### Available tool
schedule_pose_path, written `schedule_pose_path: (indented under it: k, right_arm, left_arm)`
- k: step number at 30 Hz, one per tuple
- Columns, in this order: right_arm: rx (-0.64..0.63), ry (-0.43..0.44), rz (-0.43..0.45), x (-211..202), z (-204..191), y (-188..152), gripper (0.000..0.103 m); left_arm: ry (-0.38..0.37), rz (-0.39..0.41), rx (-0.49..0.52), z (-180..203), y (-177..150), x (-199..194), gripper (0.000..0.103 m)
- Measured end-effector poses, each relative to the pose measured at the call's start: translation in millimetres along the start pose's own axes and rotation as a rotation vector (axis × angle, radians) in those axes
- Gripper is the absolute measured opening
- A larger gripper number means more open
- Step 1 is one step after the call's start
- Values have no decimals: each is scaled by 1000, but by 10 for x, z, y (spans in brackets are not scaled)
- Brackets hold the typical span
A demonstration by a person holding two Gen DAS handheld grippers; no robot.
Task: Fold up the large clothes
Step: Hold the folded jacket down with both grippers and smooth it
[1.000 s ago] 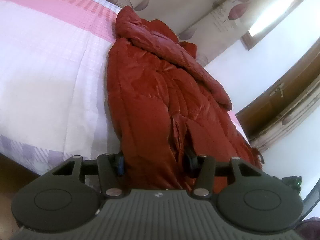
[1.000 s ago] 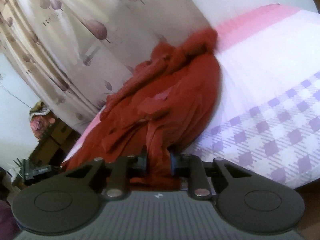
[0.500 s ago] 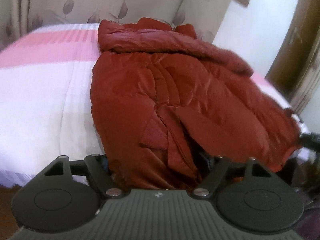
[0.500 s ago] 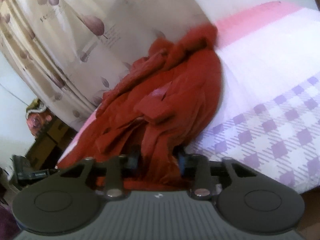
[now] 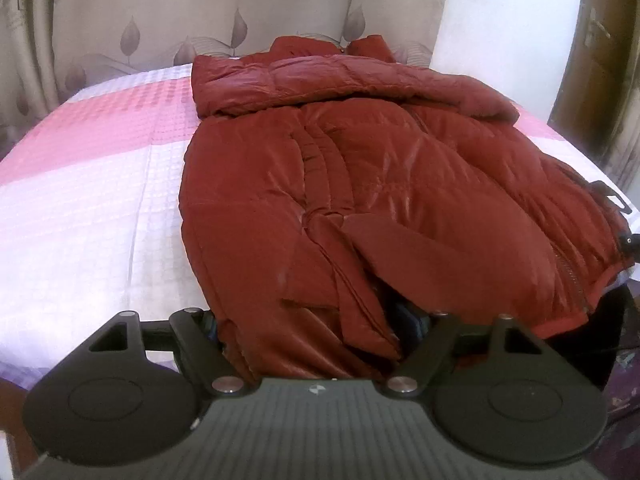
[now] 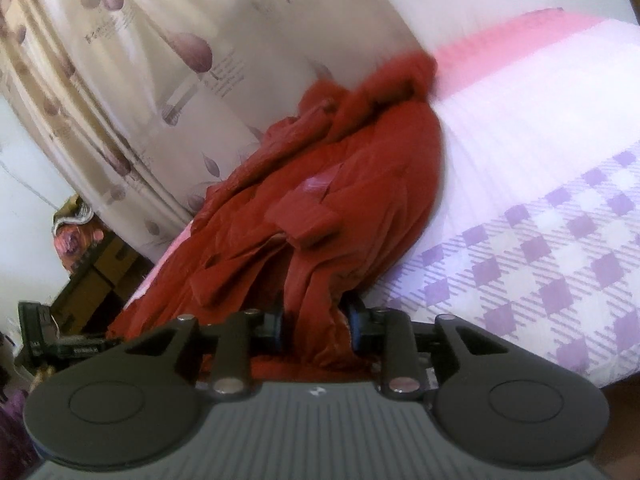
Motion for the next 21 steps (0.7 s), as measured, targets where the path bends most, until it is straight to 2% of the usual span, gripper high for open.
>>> schedule_pose_path:
  k: [7,10,13,17,21]
  right_arm:
    - [-24,2,-5,16,-59,-8,28]
    - [-38,-2,-9,15,-74,-2,22]
    - [-38,-3,-8,16,-71,5,21]
    - [-48,-1,-6,13,-67,-3,23]
    - [-19,3,3,12,-51,-11,27]
  left_arm:
    - [15,9,14,35,-3,13,81]
    - [19,12,20,38,-7,17,81]
    - [26,14,28,58,-6,19,81]
    - [32,15,32,58,-9,25,83]
    - [54,21,37,54,-17,33,91]
Point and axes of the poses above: each gripper's, at about its wrist camera, not at the fingertips, and x roughly the way its jaws point, z to its right, y to its top, the point moved 2 cm from there along x, roughly the way its jaws point, and after that the axes turned 3 degrees about -x, right-handed, at the moved point
